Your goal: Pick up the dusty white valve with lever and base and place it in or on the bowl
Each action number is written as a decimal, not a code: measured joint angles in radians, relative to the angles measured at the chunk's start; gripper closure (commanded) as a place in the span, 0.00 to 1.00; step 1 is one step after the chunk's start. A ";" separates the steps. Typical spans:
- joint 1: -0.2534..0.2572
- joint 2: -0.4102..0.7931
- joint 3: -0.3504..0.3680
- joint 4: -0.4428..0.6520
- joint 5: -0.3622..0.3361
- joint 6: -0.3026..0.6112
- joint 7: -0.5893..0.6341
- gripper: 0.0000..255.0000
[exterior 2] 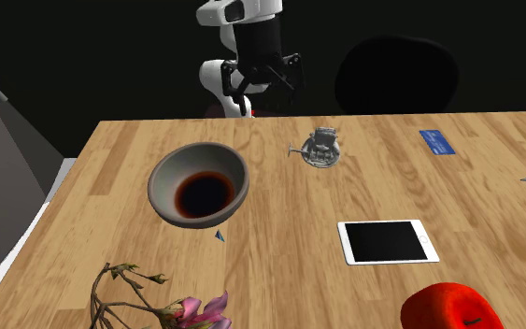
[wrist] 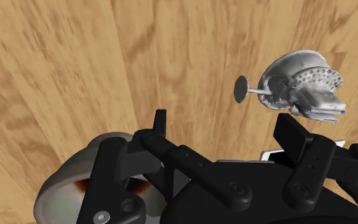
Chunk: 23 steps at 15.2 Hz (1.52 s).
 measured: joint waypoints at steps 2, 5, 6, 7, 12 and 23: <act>0.015 0.019 0.037 0.010 0.014 0.012 0.028 0.00; 0.031 0.072 0.088 0.065 0.026 0.015 0.069 0.00; 0.036 0.091 0.107 0.088 0.028 0.013 0.085 0.00; 0.039 0.111 0.124 0.107 0.029 0.017 0.100 0.00; 0.045 0.127 0.148 0.065 0.035 0.076 0.107 0.00; 0.048 0.131 0.161 0.037 0.043 0.130 0.108 1.00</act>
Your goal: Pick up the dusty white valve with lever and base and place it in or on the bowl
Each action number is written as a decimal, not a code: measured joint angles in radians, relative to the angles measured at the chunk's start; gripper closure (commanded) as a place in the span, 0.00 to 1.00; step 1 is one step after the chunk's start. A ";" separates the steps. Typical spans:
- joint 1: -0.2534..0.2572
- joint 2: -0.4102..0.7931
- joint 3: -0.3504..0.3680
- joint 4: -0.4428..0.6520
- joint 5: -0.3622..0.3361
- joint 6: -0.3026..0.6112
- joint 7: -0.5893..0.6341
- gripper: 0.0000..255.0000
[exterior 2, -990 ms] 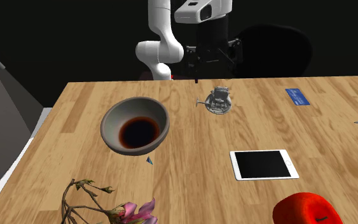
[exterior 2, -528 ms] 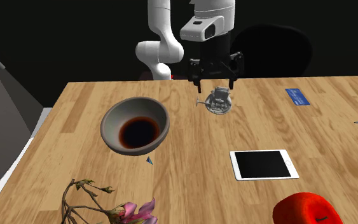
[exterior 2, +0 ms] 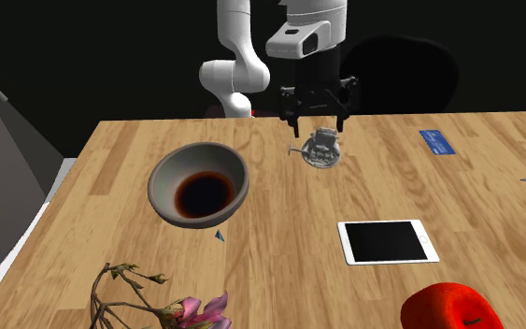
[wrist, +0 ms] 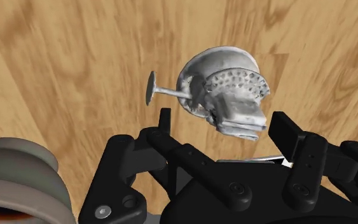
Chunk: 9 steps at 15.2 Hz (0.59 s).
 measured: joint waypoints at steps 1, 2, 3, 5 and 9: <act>0.001 -0.003 -0.001 0.001 0.001 0.015 -0.001 1.00; 0.000 -0.002 0.000 0.003 0.001 0.052 -0.001 1.00; -0.001 0.001 0.000 -0.001 -0.001 0.079 -0.001 1.00; -0.001 -0.004 -0.006 -0.005 -0.001 0.064 -0.005 1.00; -0.002 -0.001 -0.008 -0.005 -0.002 0.020 -0.007 1.00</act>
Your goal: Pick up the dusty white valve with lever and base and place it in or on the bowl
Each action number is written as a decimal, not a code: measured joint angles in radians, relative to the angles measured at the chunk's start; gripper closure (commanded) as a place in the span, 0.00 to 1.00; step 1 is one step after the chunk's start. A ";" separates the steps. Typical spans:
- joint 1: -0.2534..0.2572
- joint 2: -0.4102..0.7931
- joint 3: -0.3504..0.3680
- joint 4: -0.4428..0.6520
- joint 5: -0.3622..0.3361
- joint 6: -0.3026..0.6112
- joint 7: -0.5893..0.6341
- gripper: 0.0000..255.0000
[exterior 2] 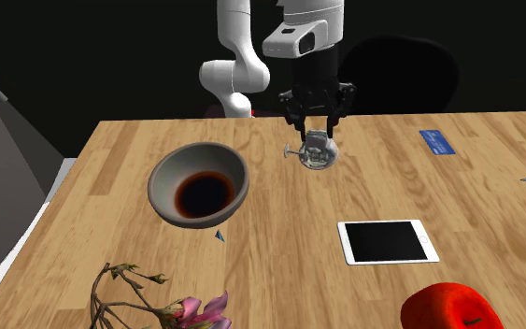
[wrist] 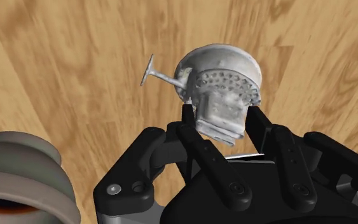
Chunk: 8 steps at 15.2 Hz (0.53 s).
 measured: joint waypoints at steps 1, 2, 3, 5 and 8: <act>0.001 0.000 0.001 0.005 -0.001 -0.016 0.004 1.00; 0.001 0.004 0.001 0.013 -0.003 -0.033 0.007 1.00; 0.000 0.008 0.001 0.027 -0.006 -0.049 0.009 1.00; -0.002 0.013 -0.001 0.054 -0.010 -0.076 0.013 1.00; -0.004 0.023 -0.002 0.100 -0.016 -0.113 0.022 1.00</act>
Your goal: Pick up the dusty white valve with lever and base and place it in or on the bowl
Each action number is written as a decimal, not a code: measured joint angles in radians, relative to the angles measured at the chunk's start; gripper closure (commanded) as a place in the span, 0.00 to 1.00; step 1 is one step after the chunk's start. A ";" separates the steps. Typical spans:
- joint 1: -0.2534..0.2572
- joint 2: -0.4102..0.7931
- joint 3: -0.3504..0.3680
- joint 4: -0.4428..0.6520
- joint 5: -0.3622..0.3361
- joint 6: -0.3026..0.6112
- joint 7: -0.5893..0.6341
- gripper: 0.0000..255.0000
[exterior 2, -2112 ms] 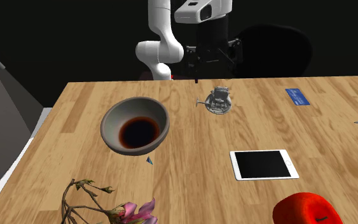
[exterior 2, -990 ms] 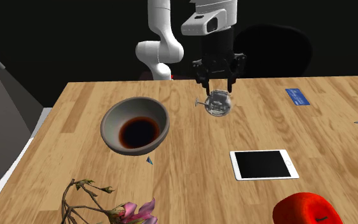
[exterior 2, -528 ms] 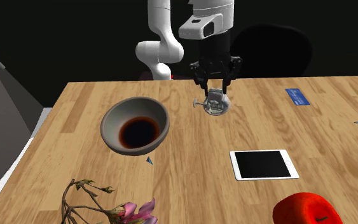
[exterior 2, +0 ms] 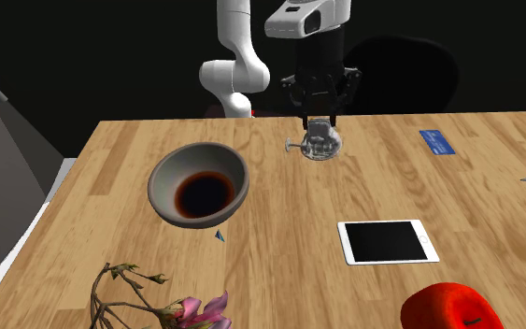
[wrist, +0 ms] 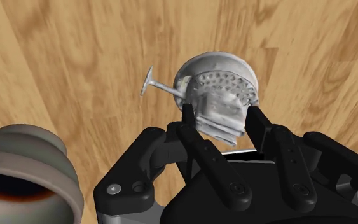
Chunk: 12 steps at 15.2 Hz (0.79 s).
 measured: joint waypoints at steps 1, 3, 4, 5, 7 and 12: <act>-0.001 0.004 -0.002 0.017 -0.002 -0.013 0.001 1.00; -0.004 0.013 -0.004 0.052 -0.007 -0.040 0.005 1.00; -0.005 0.015 -0.005 0.066 -0.009 -0.052 0.007 1.00; -0.006 0.020 -0.006 0.083 -0.011 -0.064 0.008 1.00; -0.007 0.026 -0.007 0.116 -0.014 -0.090 0.015 1.00; -0.012 0.055 -0.007 0.212 -0.025 -0.157 0.028 1.00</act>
